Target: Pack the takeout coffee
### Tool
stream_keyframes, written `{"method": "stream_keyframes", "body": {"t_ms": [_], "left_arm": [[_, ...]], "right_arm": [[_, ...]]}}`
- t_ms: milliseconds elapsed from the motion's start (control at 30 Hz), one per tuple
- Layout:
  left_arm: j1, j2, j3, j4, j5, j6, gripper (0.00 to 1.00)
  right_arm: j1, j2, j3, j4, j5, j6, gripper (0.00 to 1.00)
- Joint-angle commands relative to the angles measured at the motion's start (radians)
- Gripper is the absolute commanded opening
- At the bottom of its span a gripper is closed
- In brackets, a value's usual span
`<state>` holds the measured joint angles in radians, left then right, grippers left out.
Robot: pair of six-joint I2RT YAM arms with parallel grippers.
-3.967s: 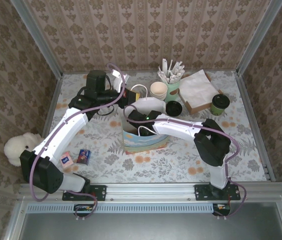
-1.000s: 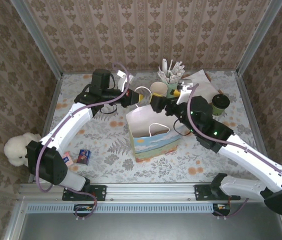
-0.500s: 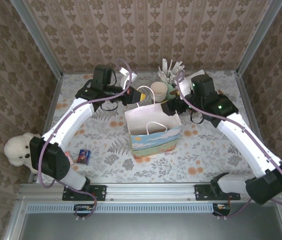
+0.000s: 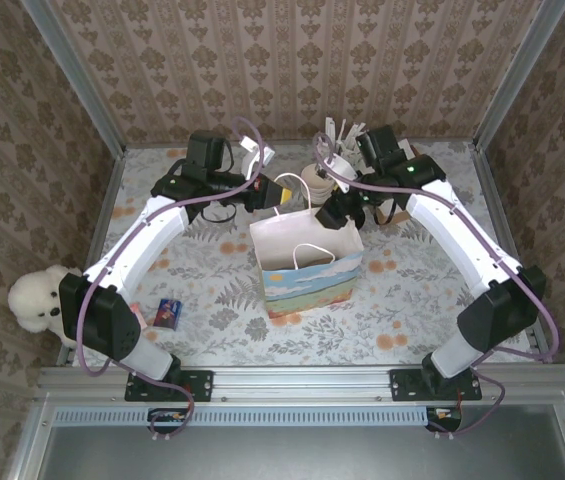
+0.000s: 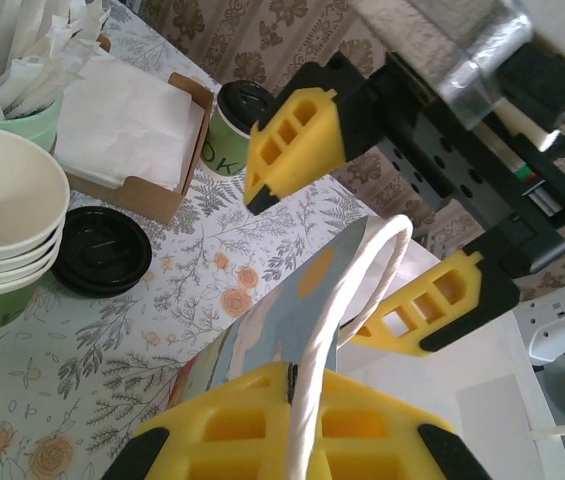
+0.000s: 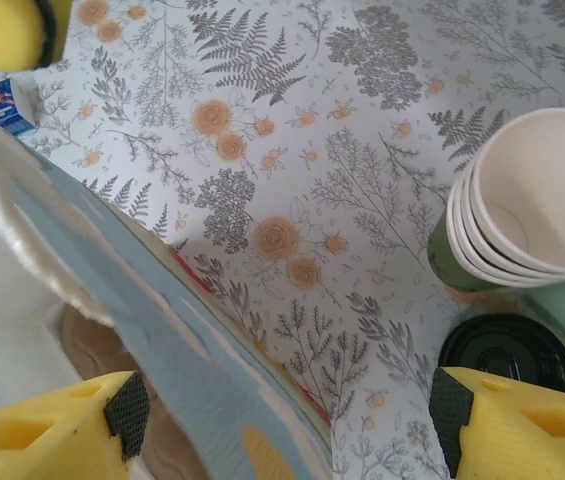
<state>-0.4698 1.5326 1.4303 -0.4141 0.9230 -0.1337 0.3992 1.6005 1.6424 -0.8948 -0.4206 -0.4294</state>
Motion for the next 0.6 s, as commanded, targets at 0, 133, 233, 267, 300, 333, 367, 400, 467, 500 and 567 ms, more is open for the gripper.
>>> {"method": "stream_keyframes", "body": {"t_ms": [0, 133, 233, 267, 300, 333, 367, 400, 467, 500, 567], "left_arm": [[0.002, 0.01, 0.042, -0.016, 0.026, 0.026, 0.0], [0.002, 0.014, 0.057, -0.031, 0.027, 0.026, 0.0], [0.003, 0.024, 0.082, -0.05, 0.027, 0.019, 0.0], [0.004, 0.027, 0.09, -0.057, 0.032, 0.015, 0.0], [0.003, 0.032, 0.099, -0.064, 0.039, 0.015, 0.0], [0.002, 0.033, 0.103, -0.066, 0.043, 0.014, 0.0], [0.002, 0.033, 0.102, -0.067, 0.043, 0.014, 0.0], [0.002, 0.033, 0.102, -0.067, 0.041, 0.015, 0.0], [0.002, 0.033, 0.103, -0.066, 0.04, 0.013, 0.0], [0.002, 0.034, 0.106, -0.065, 0.044, 0.008, 0.0], [0.002, 0.037, 0.11, -0.054, 0.065, -0.005, 0.0]], "right_arm": [[0.005, 0.03, 0.043, -0.021, -0.096, -0.034, 0.76], [0.046, 0.053, 0.042, -0.003, -0.041, -0.039, 0.7], [0.055, 0.048, 0.043, -0.002, -0.03, -0.044, 0.66], [0.055, 0.044, 0.041, 0.002, -0.03, -0.047, 0.64], [0.055, 0.037, 0.039, 0.003, -0.035, -0.053, 0.62], [0.055, 0.033, 0.041, -0.001, -0.045, -0.056, 0.59], [0.055, 0.028, 0.041, -0.004, -0.057, -0.059, 0.57], [0.055, 0.025, 0.04, -0.009, -0.071, -0.061, 0.55], [0.056, 0.025, 0.037, -0.018, -0.084, -0.062, 0.49], [0.056, 0.024, 0.035, -0.023, -0.083, -0.062, 0.46], [0.061, 0.024, 0.03, -0.031, -0.079, -0.059, 0.44]]}}
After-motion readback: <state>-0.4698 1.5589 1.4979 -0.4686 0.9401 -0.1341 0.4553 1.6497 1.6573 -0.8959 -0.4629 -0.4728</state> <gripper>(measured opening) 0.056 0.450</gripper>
